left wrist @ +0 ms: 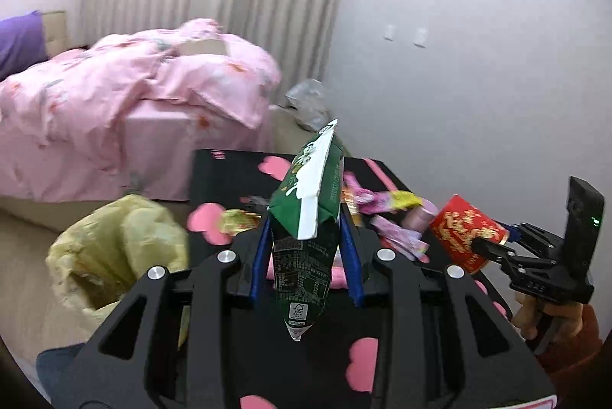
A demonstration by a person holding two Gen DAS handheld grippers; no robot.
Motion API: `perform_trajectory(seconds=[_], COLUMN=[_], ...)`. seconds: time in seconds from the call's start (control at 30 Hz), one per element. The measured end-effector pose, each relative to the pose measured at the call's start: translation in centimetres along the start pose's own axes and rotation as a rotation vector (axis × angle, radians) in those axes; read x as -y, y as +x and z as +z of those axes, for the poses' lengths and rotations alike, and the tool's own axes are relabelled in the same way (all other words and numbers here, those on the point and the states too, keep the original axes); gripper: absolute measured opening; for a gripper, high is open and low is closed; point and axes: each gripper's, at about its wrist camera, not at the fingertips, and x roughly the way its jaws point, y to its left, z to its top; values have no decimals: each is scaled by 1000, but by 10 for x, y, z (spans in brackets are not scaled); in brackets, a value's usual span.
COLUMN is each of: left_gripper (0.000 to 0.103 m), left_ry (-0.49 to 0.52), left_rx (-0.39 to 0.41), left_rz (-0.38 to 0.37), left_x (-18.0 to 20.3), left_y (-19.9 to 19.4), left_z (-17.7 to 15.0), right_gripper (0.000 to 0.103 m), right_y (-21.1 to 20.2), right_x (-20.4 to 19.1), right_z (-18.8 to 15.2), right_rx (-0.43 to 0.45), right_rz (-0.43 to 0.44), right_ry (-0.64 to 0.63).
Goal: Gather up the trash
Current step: 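Carry both items over the yellow-bagged bin and open both grippers to drop them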
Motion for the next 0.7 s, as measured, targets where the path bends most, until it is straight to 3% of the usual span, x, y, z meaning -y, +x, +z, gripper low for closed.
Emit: perform_trajectory(seconds=[0.13, 0.33, 0.43, 0.57, 0.7], left_gripper=[31, 31, 31, 31, 31], left_ry=[-81, -187, -264, -330, -379], left_rx=[32, 171, 195, 188, 56], left_rz=[105, 324, 371, 366, 389], left_x=[-40, -111, -149, -187, -218], left_y=[-14, -47, -52, -37, 3], left_z=[-1, 5, 0, -18, -43], right_gripper=[49, 49, 49, 49, 49], right_y=[15, 48, 81, 128, 181], right_x=[-21, -65, -96, -142, -182], right_z=[19, 55, 73, 89, 101], right_rx=[-1, 7, -26, -67, -149], right_rz=[59, 197, 295, 435, 554], right_ry=[-23, -56, -74, -120, -148])
